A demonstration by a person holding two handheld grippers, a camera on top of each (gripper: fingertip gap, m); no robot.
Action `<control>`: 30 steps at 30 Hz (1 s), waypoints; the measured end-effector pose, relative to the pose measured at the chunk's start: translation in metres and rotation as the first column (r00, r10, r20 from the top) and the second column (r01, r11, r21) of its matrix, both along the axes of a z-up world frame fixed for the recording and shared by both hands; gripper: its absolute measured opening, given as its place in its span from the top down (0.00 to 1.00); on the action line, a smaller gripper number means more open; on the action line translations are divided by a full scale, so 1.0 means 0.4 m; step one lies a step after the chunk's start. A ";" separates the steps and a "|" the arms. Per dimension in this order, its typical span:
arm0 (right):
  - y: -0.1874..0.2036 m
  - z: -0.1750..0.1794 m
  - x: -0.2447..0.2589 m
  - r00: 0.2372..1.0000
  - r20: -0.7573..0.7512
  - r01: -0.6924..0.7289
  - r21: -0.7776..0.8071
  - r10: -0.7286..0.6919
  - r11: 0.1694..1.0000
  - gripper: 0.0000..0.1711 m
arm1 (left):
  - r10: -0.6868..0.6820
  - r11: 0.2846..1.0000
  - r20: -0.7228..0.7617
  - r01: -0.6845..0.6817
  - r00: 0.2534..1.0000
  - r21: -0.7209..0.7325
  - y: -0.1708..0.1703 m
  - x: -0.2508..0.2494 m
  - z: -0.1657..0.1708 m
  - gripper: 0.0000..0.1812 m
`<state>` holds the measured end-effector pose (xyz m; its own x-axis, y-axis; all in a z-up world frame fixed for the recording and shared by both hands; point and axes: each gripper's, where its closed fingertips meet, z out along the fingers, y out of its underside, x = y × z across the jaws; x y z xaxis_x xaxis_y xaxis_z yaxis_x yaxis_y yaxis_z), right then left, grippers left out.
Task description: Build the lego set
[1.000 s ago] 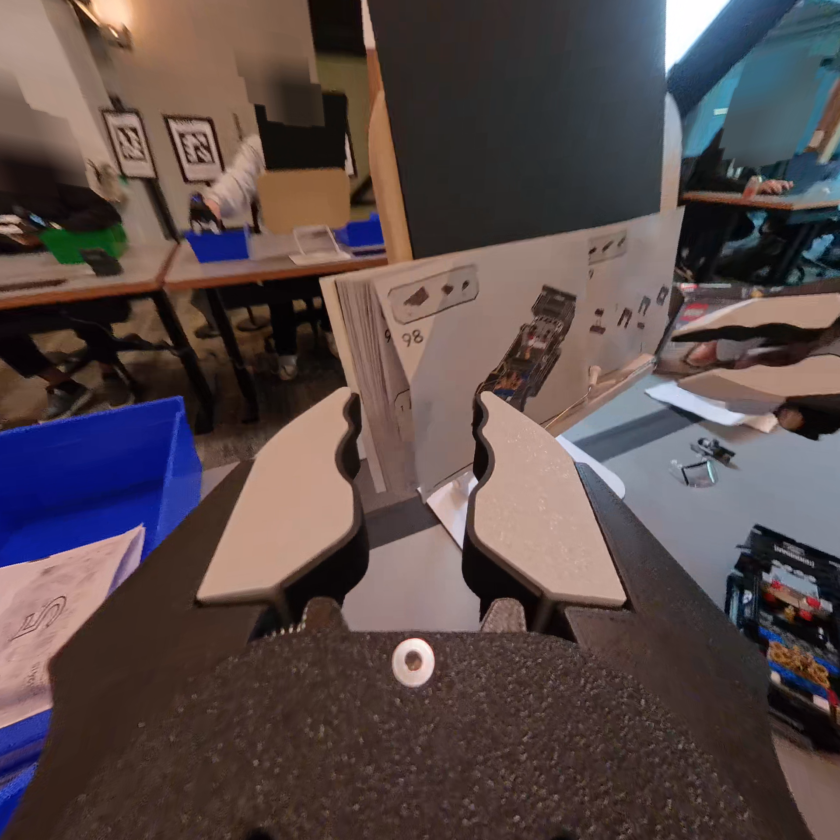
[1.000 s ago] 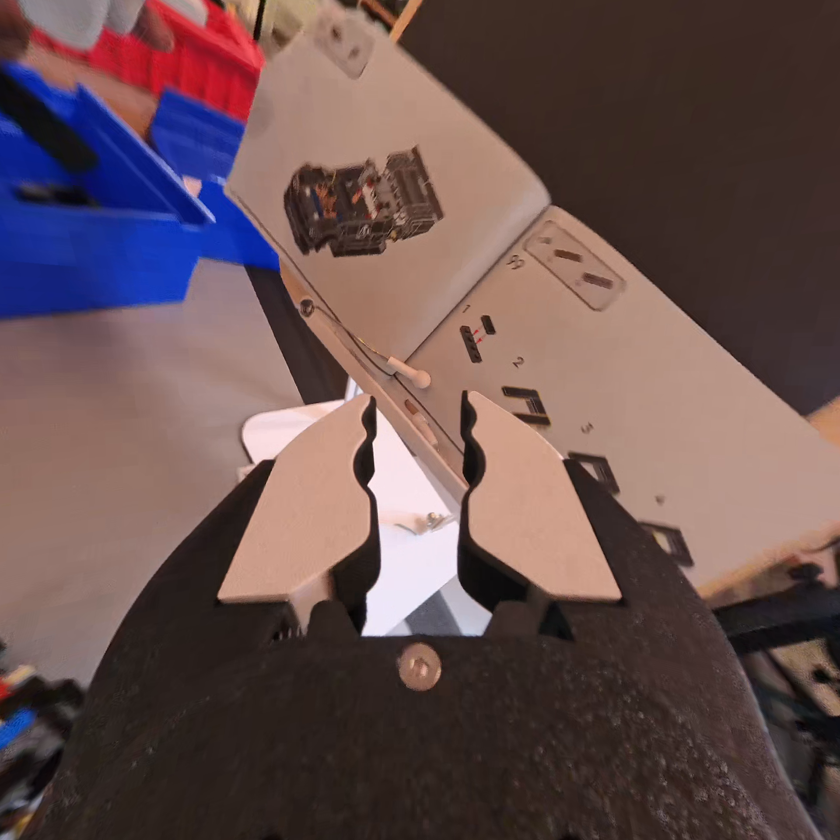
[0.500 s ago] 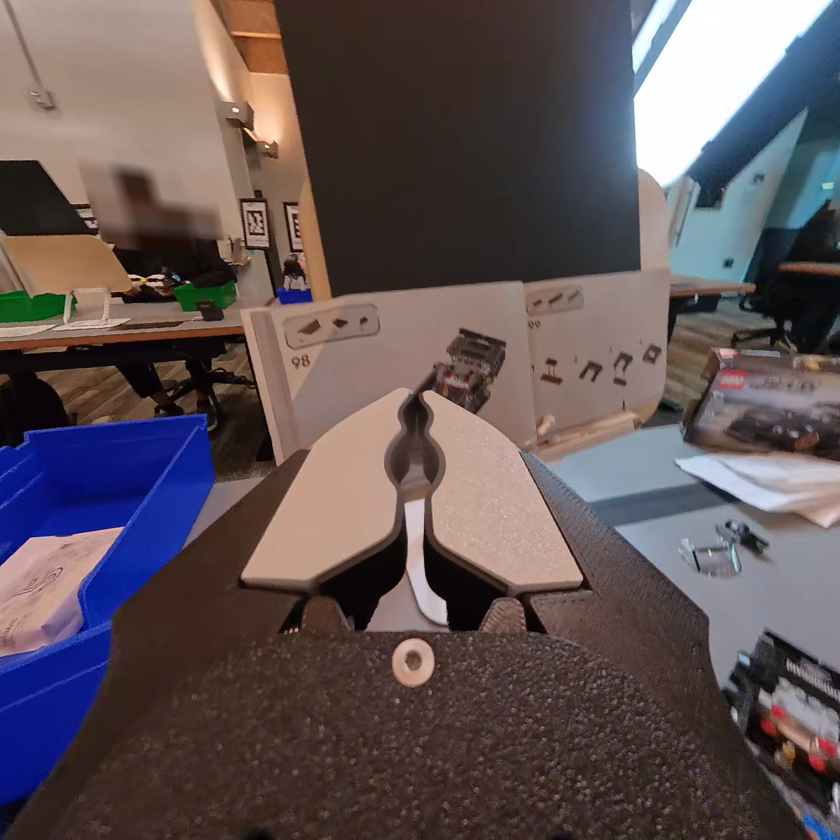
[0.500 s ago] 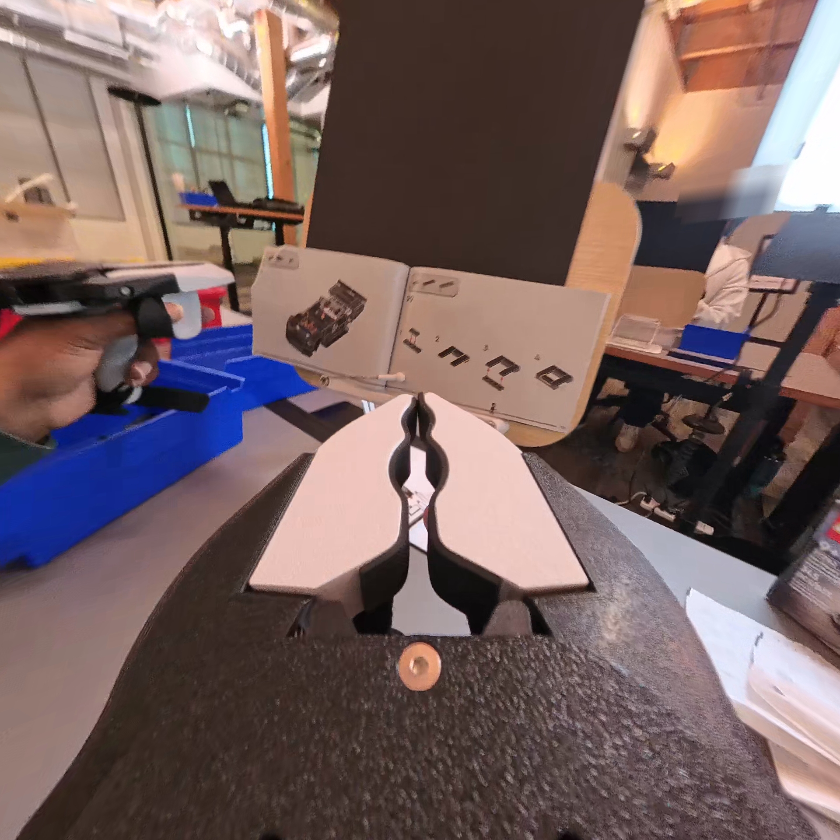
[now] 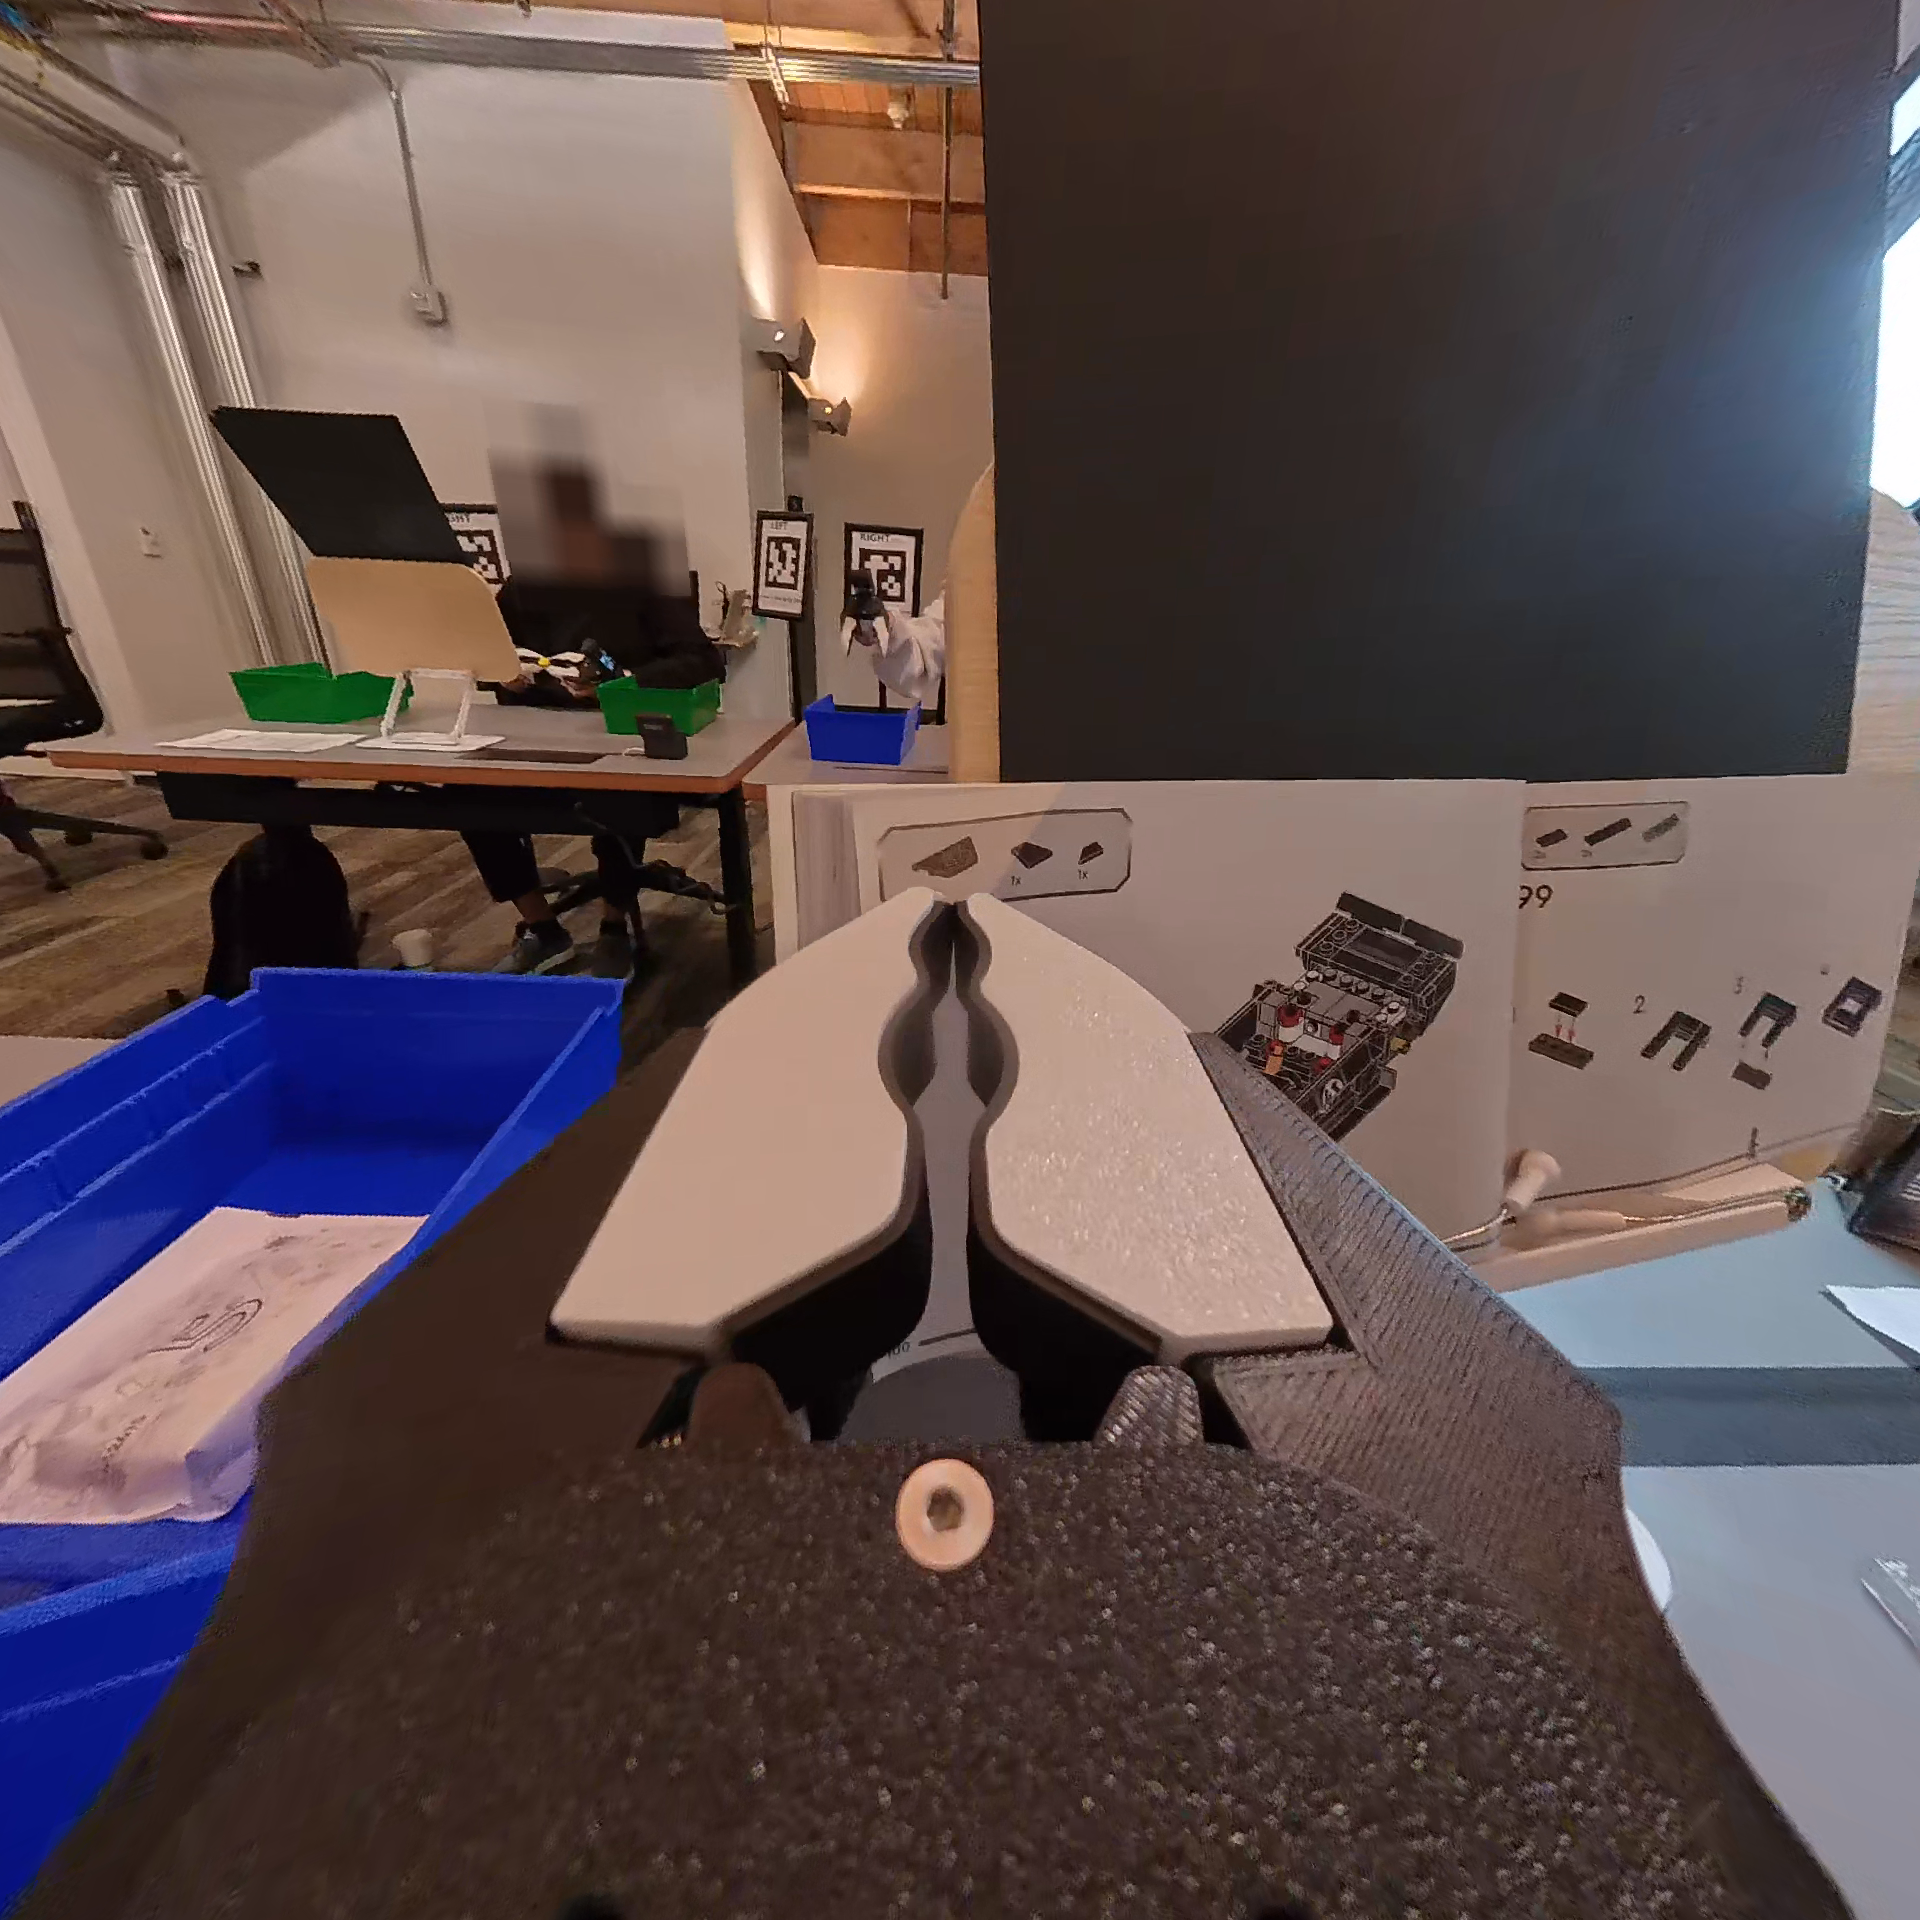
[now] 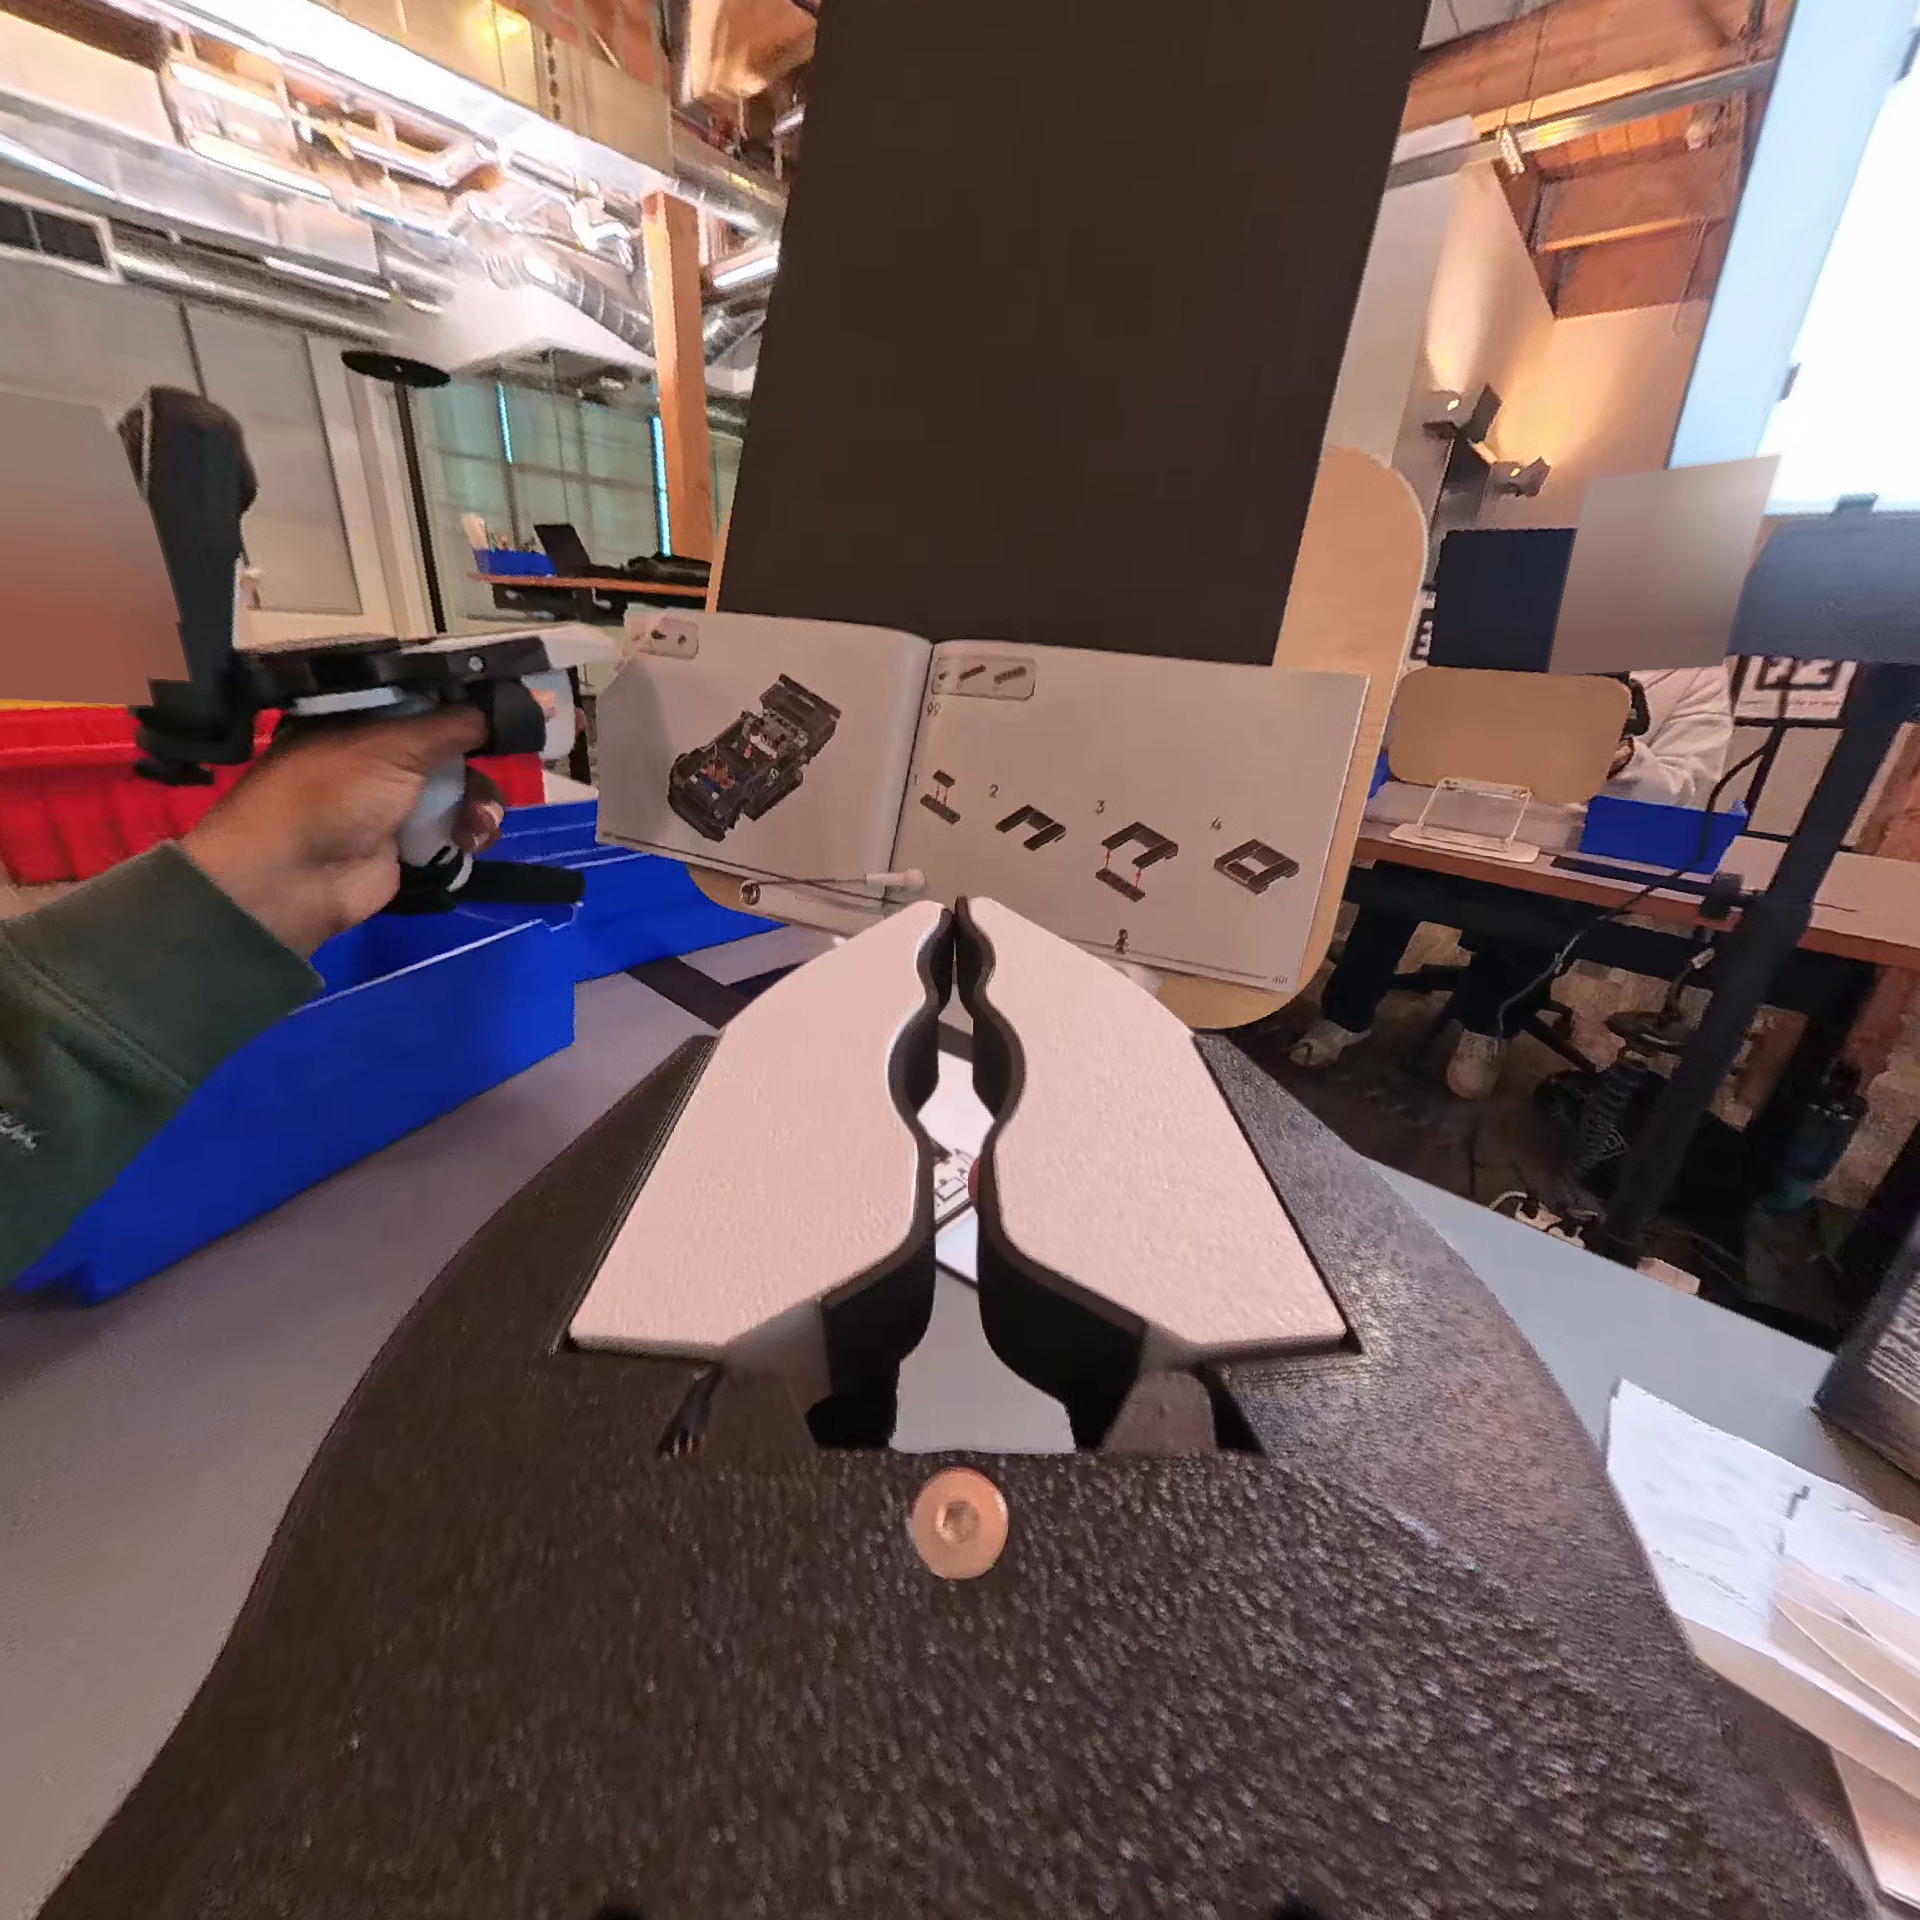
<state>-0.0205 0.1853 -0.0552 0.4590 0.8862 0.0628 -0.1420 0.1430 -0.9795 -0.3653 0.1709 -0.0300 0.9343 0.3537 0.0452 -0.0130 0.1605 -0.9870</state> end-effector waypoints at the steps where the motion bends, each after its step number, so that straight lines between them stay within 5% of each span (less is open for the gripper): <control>1: 0.000 -0.009 -0.007 1.000 0.011 -0.002 0.001 0.002 1.000 1.00 | -0.003 1.000 0.000 0.003 1.000 -0.008 0.004 -0.002 -0.004 1.00; 15: -0.013 -0.034 -0.026 0.999 0.021 -0.043 -0.022 0.043 0.999 1.00 | -0.029 0.999 -0.076 0.028 0.997 -0.019 0.016 0.054 0.000 1.00; 24: -0.028 -0.023 -0.009 0.997 0.049 -0.053 -0.005 0.053 0.999 1.00 | -0.314 0.946 -0.121 0.300 0.941 -0.122 -0.042 0.230 0.055 1.00; 27: -0.033 -0.049 0.019 0.995 0.090 -0.050 -0.024 0.052 0.998 1.00 | -0.295 0.938 -0.185 0.247 0.938 -0.243 -0.122 0.167 0.074 1.00; 30: -0.046 -0.117 0.076 0.987 0.157 -0.035 -0.052 0.043 0.998 1.00 | -0.193 0.865 -0.224 0.058 0.955 -0.499 -0.208 -0.027 -0.012 1.00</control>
